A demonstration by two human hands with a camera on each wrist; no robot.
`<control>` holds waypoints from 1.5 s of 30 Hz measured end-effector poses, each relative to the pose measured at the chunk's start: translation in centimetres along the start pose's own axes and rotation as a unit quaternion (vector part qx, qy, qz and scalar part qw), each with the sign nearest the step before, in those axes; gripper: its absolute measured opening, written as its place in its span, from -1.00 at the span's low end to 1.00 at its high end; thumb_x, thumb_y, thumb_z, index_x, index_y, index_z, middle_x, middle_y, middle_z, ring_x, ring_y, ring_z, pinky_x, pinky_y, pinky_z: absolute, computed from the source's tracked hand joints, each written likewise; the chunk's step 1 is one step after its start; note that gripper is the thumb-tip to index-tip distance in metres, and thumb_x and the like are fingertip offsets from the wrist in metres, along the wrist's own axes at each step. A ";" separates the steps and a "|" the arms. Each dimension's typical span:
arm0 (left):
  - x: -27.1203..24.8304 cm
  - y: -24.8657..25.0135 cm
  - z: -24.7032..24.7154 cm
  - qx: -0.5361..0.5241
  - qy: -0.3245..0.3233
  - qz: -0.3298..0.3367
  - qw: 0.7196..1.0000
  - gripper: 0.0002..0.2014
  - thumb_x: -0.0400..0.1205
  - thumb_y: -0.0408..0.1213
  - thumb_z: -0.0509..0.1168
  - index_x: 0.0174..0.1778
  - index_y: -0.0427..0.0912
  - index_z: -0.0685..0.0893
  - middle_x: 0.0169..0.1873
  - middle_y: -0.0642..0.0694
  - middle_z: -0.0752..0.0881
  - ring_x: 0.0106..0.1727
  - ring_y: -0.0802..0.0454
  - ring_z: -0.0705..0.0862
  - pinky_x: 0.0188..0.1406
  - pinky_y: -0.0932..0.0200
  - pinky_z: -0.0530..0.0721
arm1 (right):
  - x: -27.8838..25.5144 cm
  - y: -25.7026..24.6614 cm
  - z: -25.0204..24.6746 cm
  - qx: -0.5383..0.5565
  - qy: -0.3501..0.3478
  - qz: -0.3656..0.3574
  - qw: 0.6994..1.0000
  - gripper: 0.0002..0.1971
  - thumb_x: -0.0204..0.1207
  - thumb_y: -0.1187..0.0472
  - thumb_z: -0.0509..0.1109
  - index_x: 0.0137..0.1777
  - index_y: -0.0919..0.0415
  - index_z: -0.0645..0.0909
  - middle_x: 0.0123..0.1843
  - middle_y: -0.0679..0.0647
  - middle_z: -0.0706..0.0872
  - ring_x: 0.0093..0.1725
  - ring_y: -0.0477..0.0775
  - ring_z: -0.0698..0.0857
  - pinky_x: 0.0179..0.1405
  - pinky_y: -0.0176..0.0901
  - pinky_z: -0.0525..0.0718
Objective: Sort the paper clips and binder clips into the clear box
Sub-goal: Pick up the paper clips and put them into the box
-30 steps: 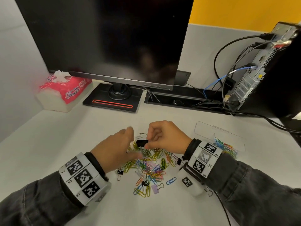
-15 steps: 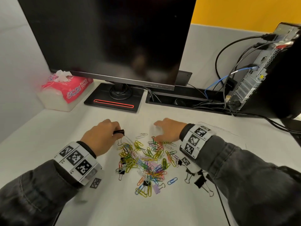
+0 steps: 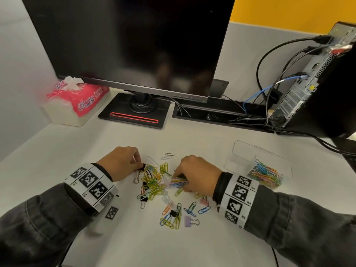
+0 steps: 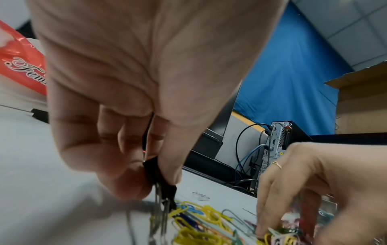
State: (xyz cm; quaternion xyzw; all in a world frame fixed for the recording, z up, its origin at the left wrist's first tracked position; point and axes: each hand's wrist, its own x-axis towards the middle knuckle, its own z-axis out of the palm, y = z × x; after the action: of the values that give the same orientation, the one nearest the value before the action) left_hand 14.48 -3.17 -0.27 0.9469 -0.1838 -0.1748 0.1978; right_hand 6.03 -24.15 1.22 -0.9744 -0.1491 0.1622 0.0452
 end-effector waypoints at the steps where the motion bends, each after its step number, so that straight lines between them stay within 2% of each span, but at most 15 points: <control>1: -0.1 0.1 0.0 0.007 0.000 0.006 1.000 -0.86 0.61 -0.11 0.35 -0.05 -0.09 0.63 -0.15 -0.03 0.68 -0.26 0.14 0.57 -0.34 0.28 0.45 | 0.0 0.2 0.0 0.011 0.011 0.001 1.000 -0.65 0.40 0.29 0.50 0.21 0.19 0.70 0.12 0.21 0.71 0.05 0.24 0.69 0.02 0.03 0.71; 4: -0.2 0.1 0.1 0.015 -0.004 0.026 1.000 -0.92 0.59 -0.15 0.37 -0.11 -0.05 0.64 -0.12 -0.02 0.69 -0.22 0.15 0.57 -0.19 0.25 0.48 | 0.1 1.0 -0.3 0.067 0.029 0.011 0.997 -0.69 0.36 0.25 0.57 0.12 0.18 0.75 0.06 0.16 0.77 -0.02 0.16 0.73 0.00 0.01 0.75; 7: -0.3 0.0 0.3 0.024 -0.007 0.040 0.999 -0.93 0.58 -0.14 0.38 -0.17 -0.01 0.63 -0.13 0.00 0.68 -0.18 0.14 0.57 -0.14 0.25 0.49 | 0.0 1.9 -0.8 0.153 0.029 0.021 0.988 -0.72 0.25 0.17 0.66 -0.03 0.17 0.79 -0.09 0.11 0.80 -0.11 0.04 0.74 -0.03 -0.07 0.75; 11: -0.4 0.0 0.4 0.037 -0.018 0.044 0.998 -0.90 0.58 -0.09 0.38 -0.13 -0.01 0.65 -0.12 0.04 0.68 -0.15 0.13 0.58 -0.13 0.25 0.49 | -0.3 2.9 -1.3 0.261 0.032 0.038 0.964 -0.80 0.27 0.20 0.65 -0.11 0.18 0.80 -0.25 0.03 0.80 -0.29 -0.10 0.72 -0.27 -0.40 0.67; 14: -0.4 0.1 0.3 0.036 -0.015 0.036 0.999 -0.90 0.58 -0.07 0.38 -0.13 0.01 0.64 -0.14 0.05 0.69 -0.14 0.13 0.60 -0.08 0.20 0.57 | -0.6 3.4 -1.7 0.351 0.028 0.046 0.935 -0.91 0.37 0.31 0.57 -0.13 0.26 0.80 -0.35 0.02 0.78 -0.43 -0.08 0.73 -0.31 -0.32 0.72; 19: -0.5 0.4 0.3 0.049 -0.007 0.028 0.998 -0.89 0.58 -0.03 0.35 -0.12 0.04 0.63 -0.14 0.10 0.67 -0.16 0.17 0.59 -0.03 0.12 0.62 | -0.8 4.3 -2.2 0.431 0.051 0.052 0.899 -0.94 0.41 0.35 0.53 -0.13 0.29 0.78 -0.31 0.13 0.78 -0.41 0.00 0.75 -0.27 -0.26 0.76; 21: -0.5 0.6 0.4 0.056 -0.005 0.026 0.998 -0.89 0.58 0.00 0.34 -0.12 0.07 0.62 -0.14 0.13 0.66 -0.17 0.17 0.58 -0.02 0.10 0.63 | -0.8 4.5 -2.2 0.402 0.062 0.054 0.912 -0.96 0.41 0.35 0.52 -0.15 0.29 0.78 -0.31 0.14 0.79 -0.38 0.06 0.77 -0.25 -0.25 0.77; 23: -0.6 0.6 0.3 0.062 -0.006 0.024 0.998 -0.88 0.58 0.02 0.34 -0.14 0.09 0.60 -0.14 0.14 0.65 -0.16 0.17 0.59 -0.01 0.08 0.64 | -0.9 4.5 -2.0 0.299 0.064 0.043 0.951 -0.94 0.40 0.32 0.52 -0.14 0.25 0.78 -0.25 0.13 0.79 -0.29 0.09 0.77 -0.21 -0.26 0.75; 25: -0.6 0.5 0.2 0.064 -0.006 0.023 0.998 -0.87 0.58 0.03 0.34 -0.14 0.09 0.60 -0.13 0.13 0.66 -0.15 0.15 0.60 0.00 0.07 0.65 | -1.2 4.2 -2.0 0.181 0.031 0.034 0.982 -0.84 0.36 0.23 0.56 -0.06 0.19 0.77 -0.14 0.09 0.77 -0.20 0.02 0.69 -0.18 -0.27 0.67; 28: -0.6 0.4 0.1 0.067 -0.013 0.020 0.997 -0.86 0.57 0.06 0.33 -0.14 0.10 0.60 -0.12 0.13 0.67 -0.15 0.16 0.61 -0.01 0.07 0.65 | -1.6 3.7 -1.6 0.079 -0.054 0.019 0.995 -0.54 0.26 0.12 0.63 0.17 0.15 0.66 0.06 0.08 0.62 0.02 0.05 0.59 -0.04 -0.13 0.63; 31: -0.5 0.4 0.2 0.074 -0.024 0.018 0.997 -0.86 0.58 0.07 0.31 -0.13 0.12 0.60 -0.13 0.15 0.68 -0.14 0.17 0.61 -0.02 0.09 0.64 | -2.0 3.4 -1.1 0.055 -0.102 0.009 0.993 -0.35 0.24 0.13 0.65 0.33 0.08 0.48 0.14 0.10 0.44 0.09 0.09 0.48 0.01 -0.07 0.57; 34: -0.5 0.5 0.4 0.080 -0.029 0.018 0.996 -0.86 0.59 0.07 0.31 -0.11 0.11 0.61 -0.14 0.16 0.68 -0.13 0.16 0.62 -0.03 0.10 0.64 | -2.0 3.1 -0.5 0.071 -0.073 -0.011 0.995 -0.45 0.28 0.15 0.62 0.26 0.08 0.53 0.10 0.13 0.50 0.00 0.04 0.44 -0.12 -0.14 0.46; 39: -0.7 0.6 0.2 0.081 -0.028 0.015 0.996 -0.85 0.58 0.07 0.31 -0.11 0.11 0.60 -0.13 0.16 0.68 -0.12 0.16 0.60 -0.04 0.11 0.61 | -1.6 2.9 -0.2 0.101 -0.029 -0.041 0.994 -0.79 0.33 0.26 0.56 -0.06 0.22 0.66 -0.23 0.02 0.62 -0.25 -0.02 0.54 -0.38 -0.34 0.45; 41: -0.8 0.7 0.1 0.081 -0.026 0.014 0.996 -0.85 0.58 0.08 0.31 -0.10 0.11 0.60 -0.12 0.15 0.68 -0.12 0.15 0.60 -0.04 0.11 0.61 | -1.6 3.1 -0.2 0.123 -0.023 -0.036 0.992 -0.82 0.35 0.24 0.56 -0.08 0.22 0.67 -0.26 0.07 0.68 -0.30 0.01 0.60 -0.38 -0.34 0.51; 45: -0.8 0.8 0.1 0.082 -0.026 0.014 0.996 -0.84 0.58 0.08 0.31 -0.09 0.10 0.60 -0.11 0.14 0.67 -0.12 0.15 0.60 -0.03 0.10 0.62 | -1.9 4.1 -0.8 0.183 -0.006 -0.014 0.983 -0.81 0.36 0.16 0.58 -0.06 0.15 0.73 -0.25 0.11 0.75 -0.31 -0.04 0.65 -0.18 -0.14 0.68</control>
State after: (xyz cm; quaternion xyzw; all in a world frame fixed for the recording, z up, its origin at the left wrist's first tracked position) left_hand 13.52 -3.50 0.23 0.9523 -0.2161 -0.1811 0.1169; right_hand 5.70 -28.67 2.05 -0.9465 -0.1308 0.1920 0.2241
